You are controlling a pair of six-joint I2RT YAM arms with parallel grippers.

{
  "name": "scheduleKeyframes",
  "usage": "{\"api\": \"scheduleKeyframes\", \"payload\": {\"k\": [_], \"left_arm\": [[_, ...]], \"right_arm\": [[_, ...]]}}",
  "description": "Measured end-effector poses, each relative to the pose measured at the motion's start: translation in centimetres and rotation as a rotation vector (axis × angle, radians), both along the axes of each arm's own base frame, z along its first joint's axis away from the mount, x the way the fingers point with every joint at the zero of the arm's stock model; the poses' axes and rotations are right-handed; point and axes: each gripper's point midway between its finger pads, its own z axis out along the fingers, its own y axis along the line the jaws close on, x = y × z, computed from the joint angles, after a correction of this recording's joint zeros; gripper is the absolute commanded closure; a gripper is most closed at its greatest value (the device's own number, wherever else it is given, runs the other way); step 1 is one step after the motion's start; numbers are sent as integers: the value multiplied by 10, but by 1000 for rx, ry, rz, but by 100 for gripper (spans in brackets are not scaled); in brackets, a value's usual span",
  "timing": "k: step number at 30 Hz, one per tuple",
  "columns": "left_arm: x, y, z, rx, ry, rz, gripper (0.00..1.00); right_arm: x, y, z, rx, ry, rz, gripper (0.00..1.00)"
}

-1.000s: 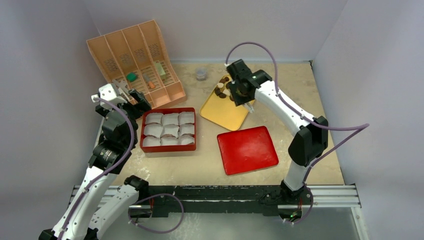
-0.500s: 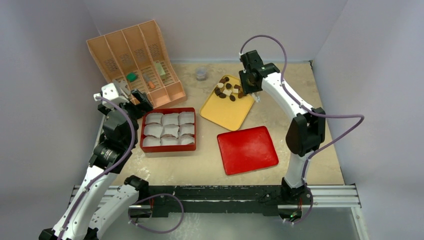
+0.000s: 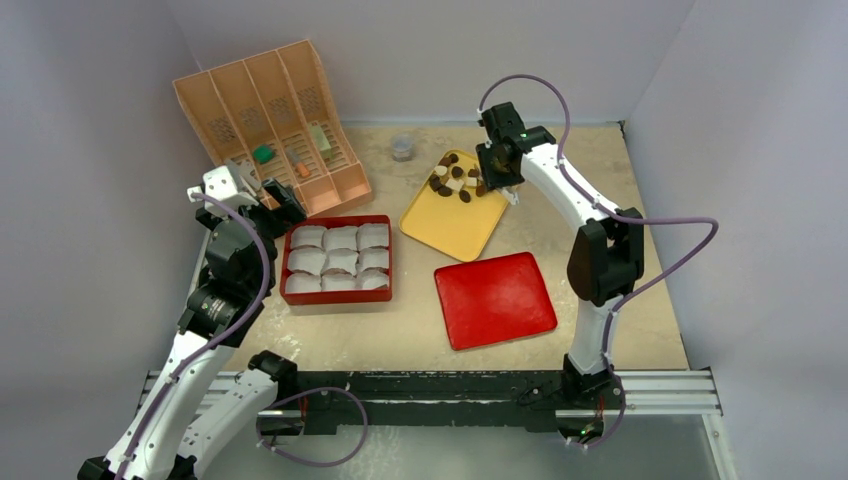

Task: Pack the chocolate

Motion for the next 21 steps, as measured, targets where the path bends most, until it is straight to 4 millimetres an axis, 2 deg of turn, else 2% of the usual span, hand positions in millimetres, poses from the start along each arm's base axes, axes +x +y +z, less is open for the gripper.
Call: {"api": "scheduleKeyframes", "payload": {"k": [18,21], "left_arm": [[0,0,0,0,0,-2,11],[0,-1,0,0,0,-3,11]], "right_arm": [[1,0,-4,3,9,2,56],[0,0,-7,0,18,2,59]]}}
